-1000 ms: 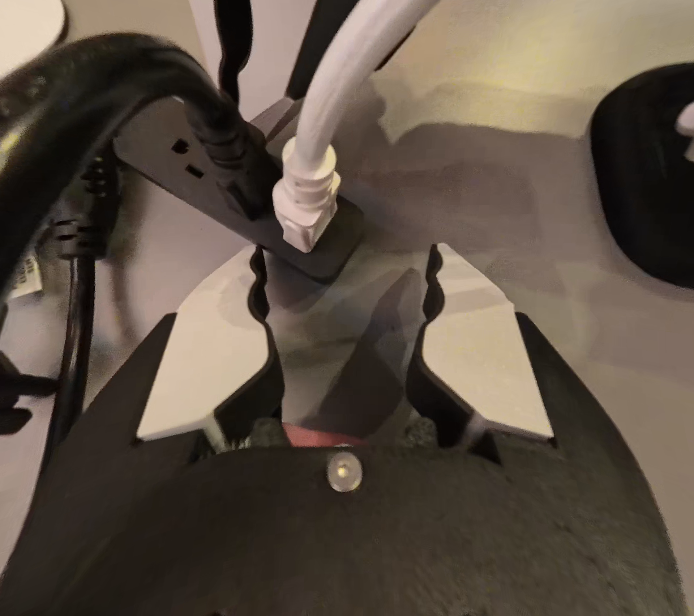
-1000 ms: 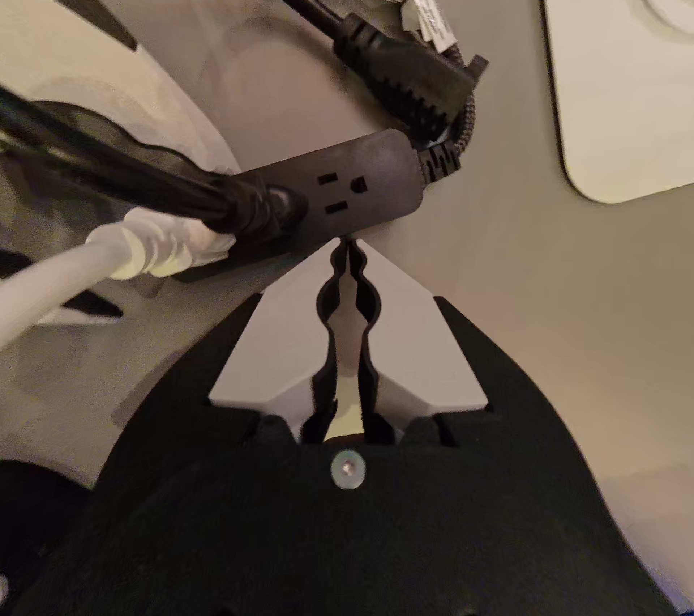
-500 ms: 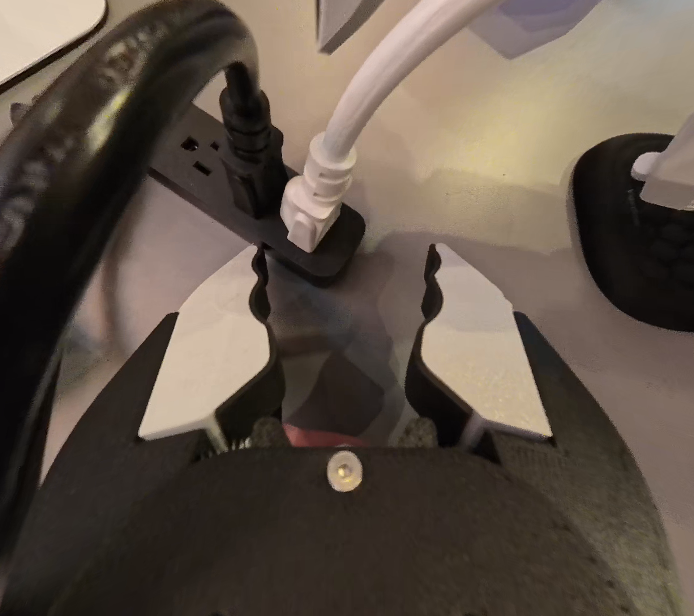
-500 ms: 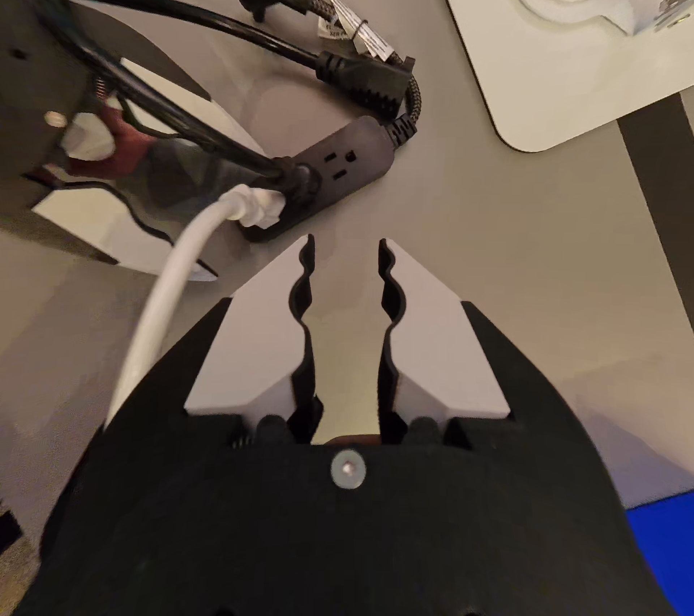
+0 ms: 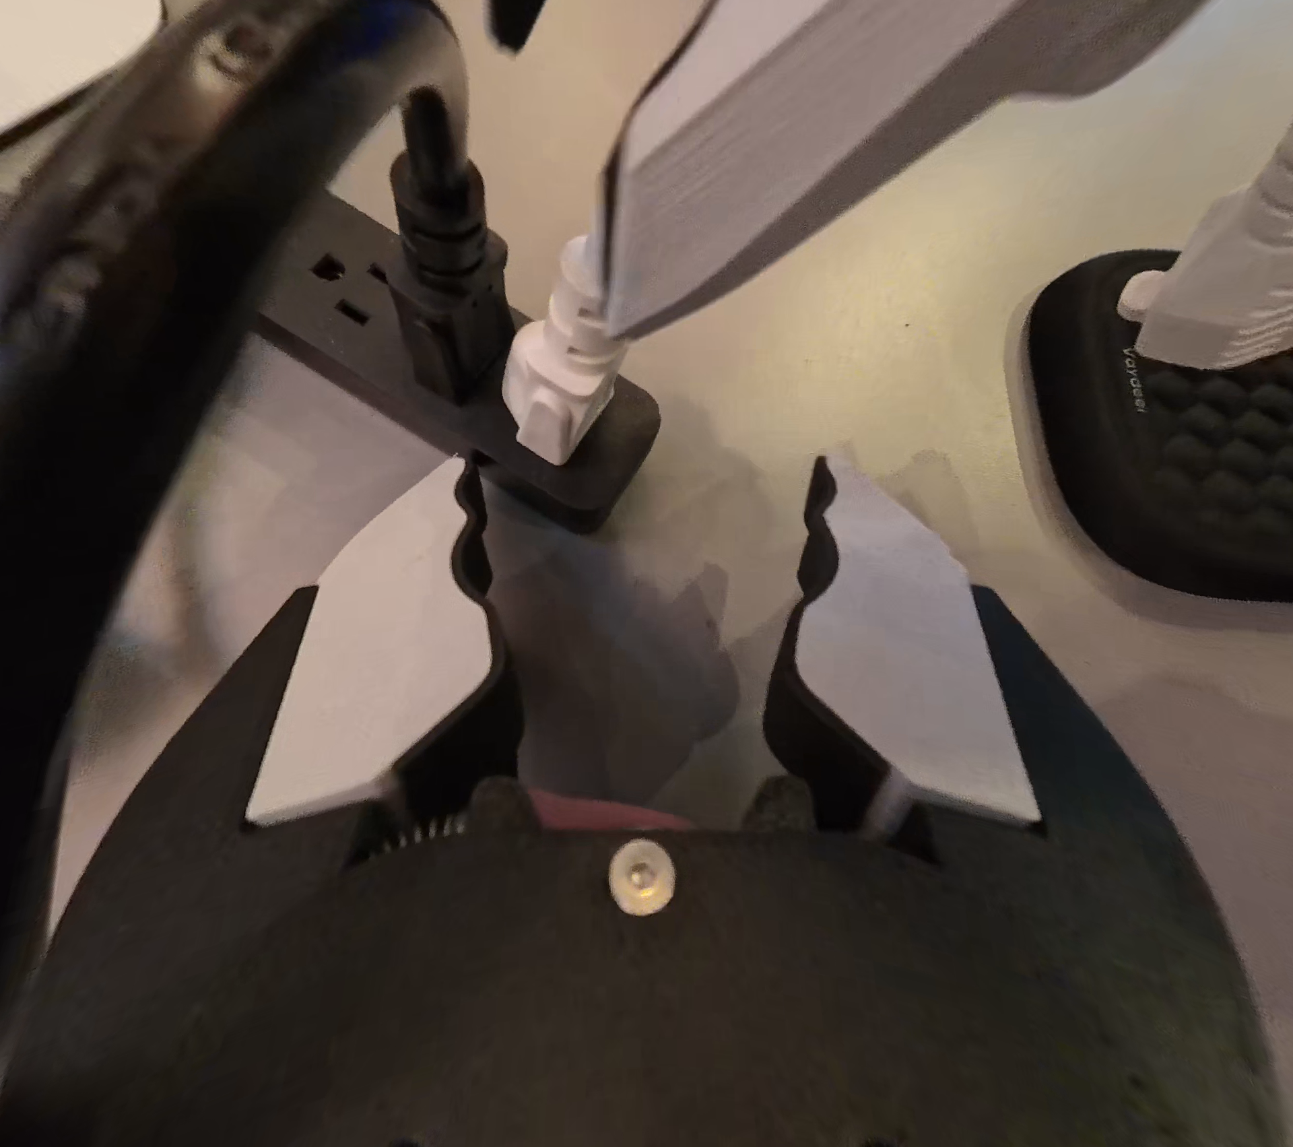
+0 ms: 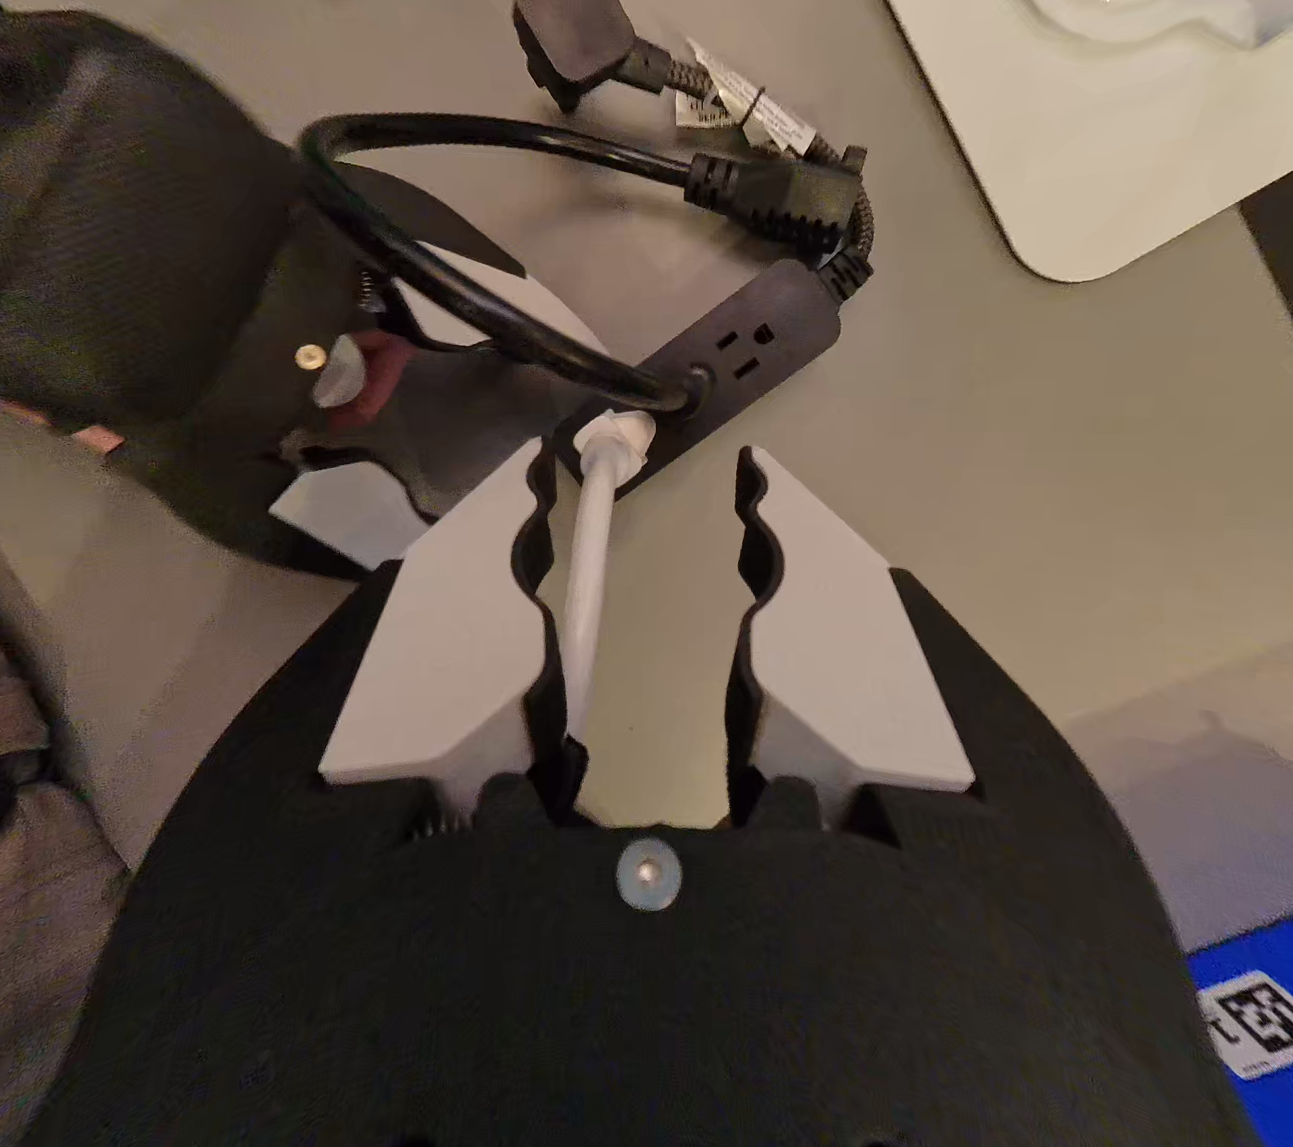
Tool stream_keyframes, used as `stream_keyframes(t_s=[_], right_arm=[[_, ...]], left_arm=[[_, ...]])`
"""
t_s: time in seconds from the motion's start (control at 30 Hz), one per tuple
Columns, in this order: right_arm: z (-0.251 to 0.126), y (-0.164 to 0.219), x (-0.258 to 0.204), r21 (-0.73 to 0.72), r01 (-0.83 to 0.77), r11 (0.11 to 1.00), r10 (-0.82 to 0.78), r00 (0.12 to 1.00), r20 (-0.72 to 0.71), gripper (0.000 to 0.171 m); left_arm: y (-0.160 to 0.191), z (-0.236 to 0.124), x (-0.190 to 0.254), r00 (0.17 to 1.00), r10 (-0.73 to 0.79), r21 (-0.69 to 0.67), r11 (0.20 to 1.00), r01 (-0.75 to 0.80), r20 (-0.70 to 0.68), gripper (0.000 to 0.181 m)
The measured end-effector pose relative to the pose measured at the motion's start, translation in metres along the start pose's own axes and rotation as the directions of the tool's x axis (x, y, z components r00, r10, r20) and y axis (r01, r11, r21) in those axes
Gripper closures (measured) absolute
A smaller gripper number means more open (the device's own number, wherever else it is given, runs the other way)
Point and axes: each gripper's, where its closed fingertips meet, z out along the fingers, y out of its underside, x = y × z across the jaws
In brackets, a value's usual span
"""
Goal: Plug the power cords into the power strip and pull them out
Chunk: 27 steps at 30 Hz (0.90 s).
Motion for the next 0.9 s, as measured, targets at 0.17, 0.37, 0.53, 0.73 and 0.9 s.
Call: stream_keyframes(t_s=[0.17,0.37,0.53,0.73,0.9], right_arm=[[0.032,0.002,0.006,-0.076,-0.007,0.997,0.008,1.0,0.008,0.135],[0.037,0.003,0.015,-0.171,0.157,0.973,-0.165,0.986,-0.033,0.148],[0.034,0.01,0.019,-0.198,0.399,0.895,-0.403,0.915,0.025,0.151],[0.032,0.015,0.014,-0.166,0.652,0.74,-0.645,0.758,0.103,0.152],[0.03,0.018,0.005,-0.119,0.781,0.613,-0.768,0.624,0.143,0.152]], left_arm=[[-0.001,-0.002,0.006,1.0,0.006,0.005,1.0,-0.006,-0.018,0.093],[0.006,-0.005,0.023,0.995,0.039,-0.045,0.998,-0.043,-0.086,0.096],[0.013,-0.044,0.06,0.947,0.177,-0.086,0.975,-0.207,-0.269,0.106],[-0.015,-0.132,0.059,0.885,0.292,0.078,0.956,-0.284,-0.363,0.122],[-0.043,-0.111,-0.029,0.95,0.297,0.076,0.954,-0.29,-0.096,0.123]])
